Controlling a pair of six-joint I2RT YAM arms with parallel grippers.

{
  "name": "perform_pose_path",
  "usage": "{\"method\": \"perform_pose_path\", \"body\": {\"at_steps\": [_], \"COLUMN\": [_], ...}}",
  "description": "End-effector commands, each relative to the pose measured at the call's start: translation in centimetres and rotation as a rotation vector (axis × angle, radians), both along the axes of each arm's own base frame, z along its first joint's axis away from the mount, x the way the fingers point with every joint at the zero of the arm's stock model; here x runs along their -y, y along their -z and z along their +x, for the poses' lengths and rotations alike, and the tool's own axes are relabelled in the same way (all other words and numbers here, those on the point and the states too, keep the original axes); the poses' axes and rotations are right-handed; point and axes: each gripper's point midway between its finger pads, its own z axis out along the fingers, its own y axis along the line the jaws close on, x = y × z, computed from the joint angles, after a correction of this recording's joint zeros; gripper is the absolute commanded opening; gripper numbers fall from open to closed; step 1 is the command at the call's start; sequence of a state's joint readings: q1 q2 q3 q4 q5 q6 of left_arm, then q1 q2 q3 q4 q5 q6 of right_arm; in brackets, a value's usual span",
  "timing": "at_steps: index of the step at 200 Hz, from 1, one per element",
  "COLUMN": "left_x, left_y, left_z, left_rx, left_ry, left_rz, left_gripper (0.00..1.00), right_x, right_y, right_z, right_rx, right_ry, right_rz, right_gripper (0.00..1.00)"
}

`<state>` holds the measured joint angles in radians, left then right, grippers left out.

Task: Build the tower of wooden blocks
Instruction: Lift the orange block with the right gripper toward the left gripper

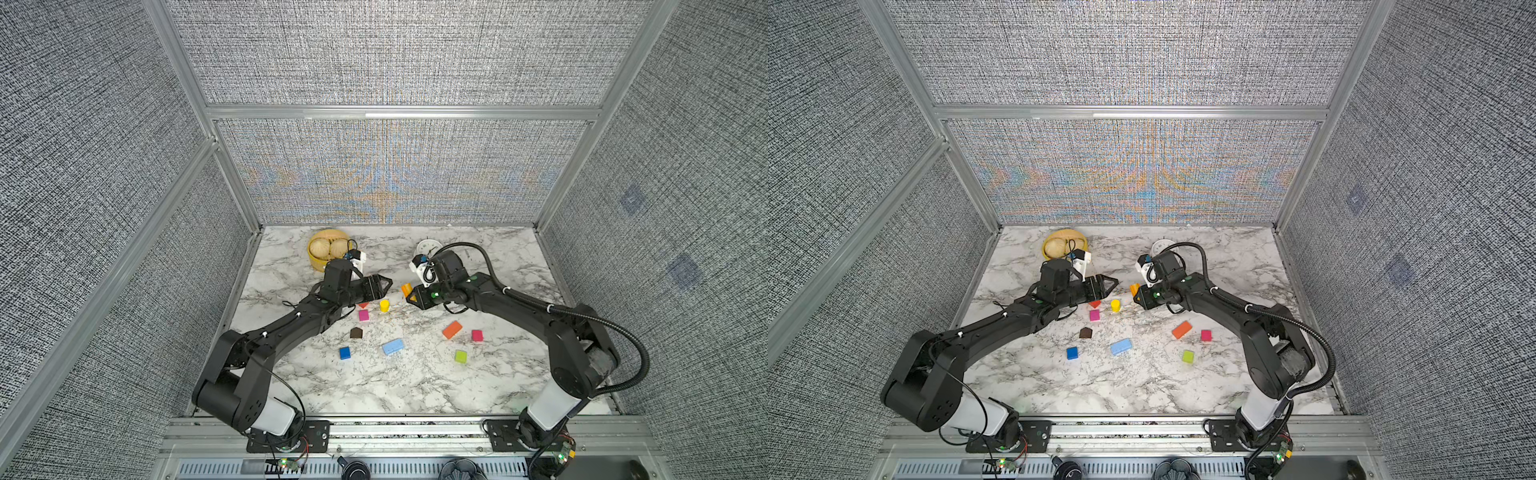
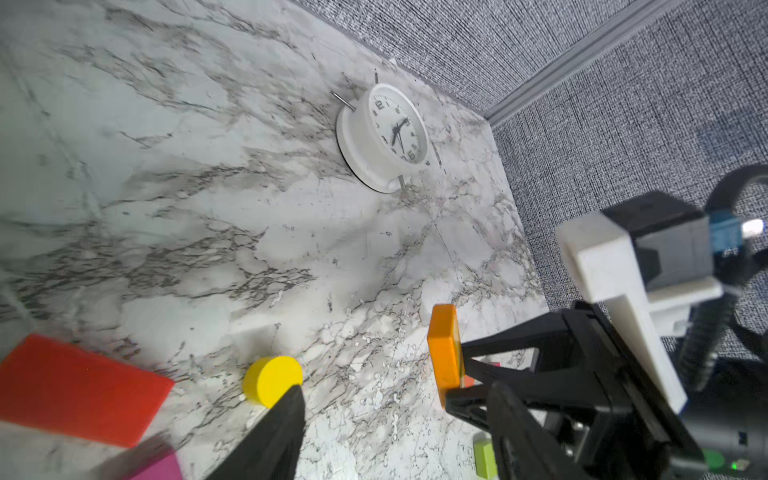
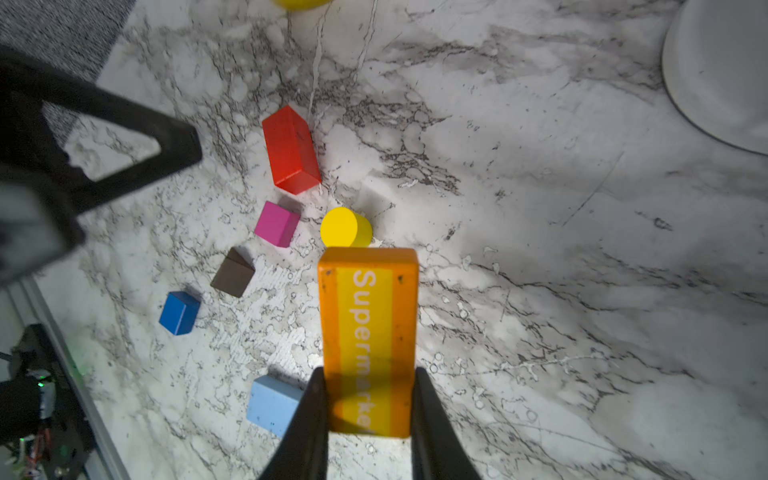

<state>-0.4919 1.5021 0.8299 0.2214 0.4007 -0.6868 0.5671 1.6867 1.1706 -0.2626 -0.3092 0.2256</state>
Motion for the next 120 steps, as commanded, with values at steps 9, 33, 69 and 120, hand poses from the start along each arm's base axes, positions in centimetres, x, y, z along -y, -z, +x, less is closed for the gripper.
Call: {"method": "perform_pose_path", "body": {"at_steps": [9, 33, 69, 120], "left_x": [1.4, 2.6, 3.9, 5.0], "left_y": [-0.8, -1.0, -1.5, -0.6], "left_z": [0.4, 0.4, 0.1, 0.2], "left_rx": [0.029, 0.028, 0.034, 0.018], "left_ry": [0.021, 0.050, 0.076, 0.089], "left_rz": [-0.061, -0.064, -0.074, -0.074], "left_gripper": [0.67, 0.65, 0.62, 0.54], "right_x": [-1.5, -1.9, -2.0, -2.2], "right_y": [-2.3, -3.0, -3.4, -3.8], "right_z": [0.6, 0.6, 0.6, 0.5], "right_rx": [-0.008, -0.006, -0.007, -0.006], "right_ry": [0.010, 0.005, 0.006, -0.002], "right_rz": [0.138, 0.169, 0.194, 0.228], "right_gripper": [0.00, 0.00, 0.00, 0.00]}}
